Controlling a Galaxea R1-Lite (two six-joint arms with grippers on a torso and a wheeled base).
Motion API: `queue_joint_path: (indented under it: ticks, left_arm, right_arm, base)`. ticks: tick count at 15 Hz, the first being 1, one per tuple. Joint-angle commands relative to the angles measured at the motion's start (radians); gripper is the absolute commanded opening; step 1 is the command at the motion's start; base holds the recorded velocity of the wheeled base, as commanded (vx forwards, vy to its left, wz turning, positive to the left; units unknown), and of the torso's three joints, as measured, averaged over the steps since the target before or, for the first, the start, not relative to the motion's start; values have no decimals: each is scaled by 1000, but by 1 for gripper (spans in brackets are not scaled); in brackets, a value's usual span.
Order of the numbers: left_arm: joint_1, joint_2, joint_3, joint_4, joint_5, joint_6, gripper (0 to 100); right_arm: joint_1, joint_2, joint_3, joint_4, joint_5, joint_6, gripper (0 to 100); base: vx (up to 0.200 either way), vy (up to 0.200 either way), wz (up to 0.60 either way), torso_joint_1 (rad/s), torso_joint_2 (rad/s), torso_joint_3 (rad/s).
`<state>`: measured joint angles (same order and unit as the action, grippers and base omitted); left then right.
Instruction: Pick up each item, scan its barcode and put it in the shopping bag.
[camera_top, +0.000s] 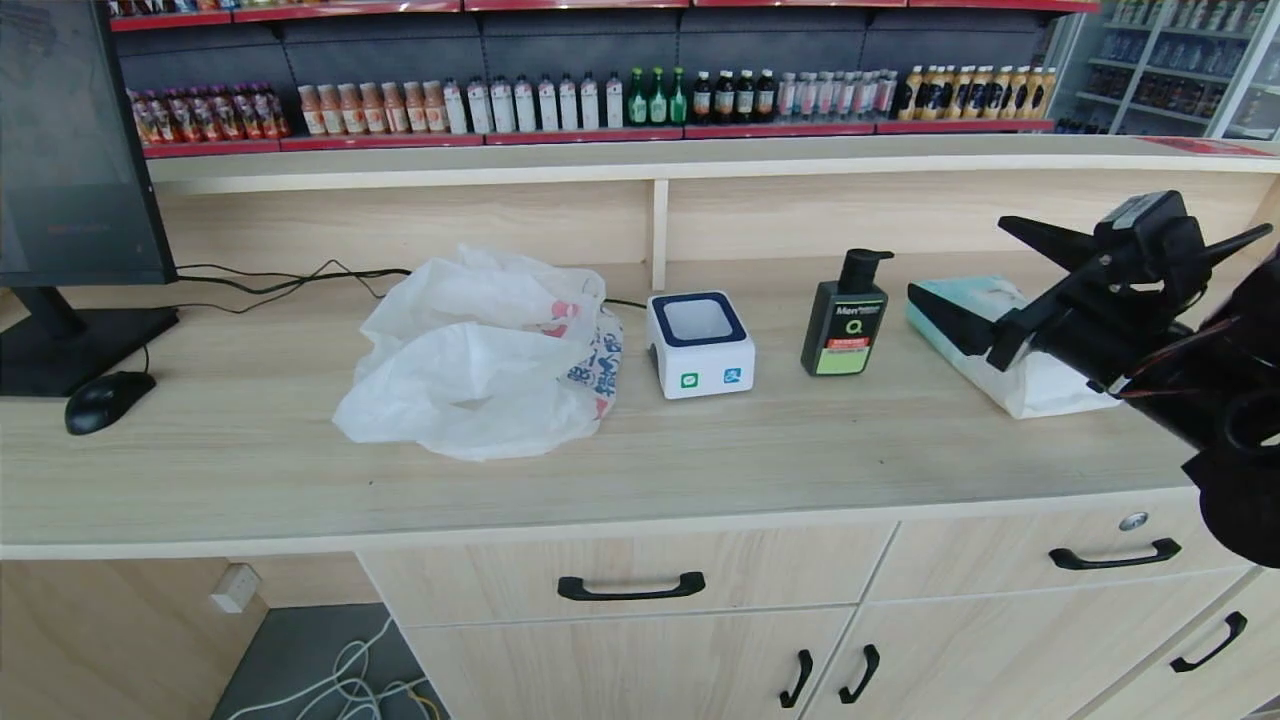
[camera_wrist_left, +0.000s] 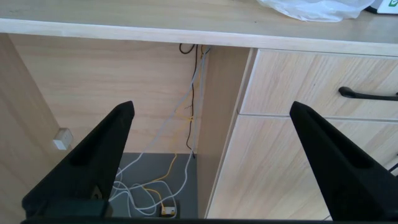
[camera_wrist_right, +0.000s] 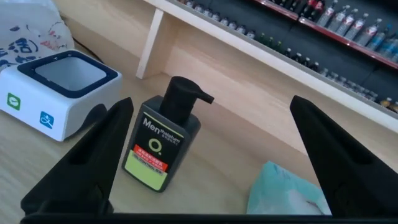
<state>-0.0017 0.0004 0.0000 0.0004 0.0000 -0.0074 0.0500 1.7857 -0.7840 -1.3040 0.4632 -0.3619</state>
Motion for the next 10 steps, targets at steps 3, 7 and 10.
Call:
queue_joint_path:
  ticks: [3,7,10]
  left_arm:
    - [0,0,0,1,0,0,100]
    - [0,0,0,0,0,0,100]
    - [0,0,0,0,0,0,100]
  right_arm:
    - [1,118,-78,-1,-1,4,100]
    - [7,185,-138,-12,-40,47,100]
    - [7,199,-144,-20,-58,55,100]
  base:
    - [0,0,0,0,0,0]
    - [0,0,0,0,0,0]
    - [0,0,0,0,0,0]
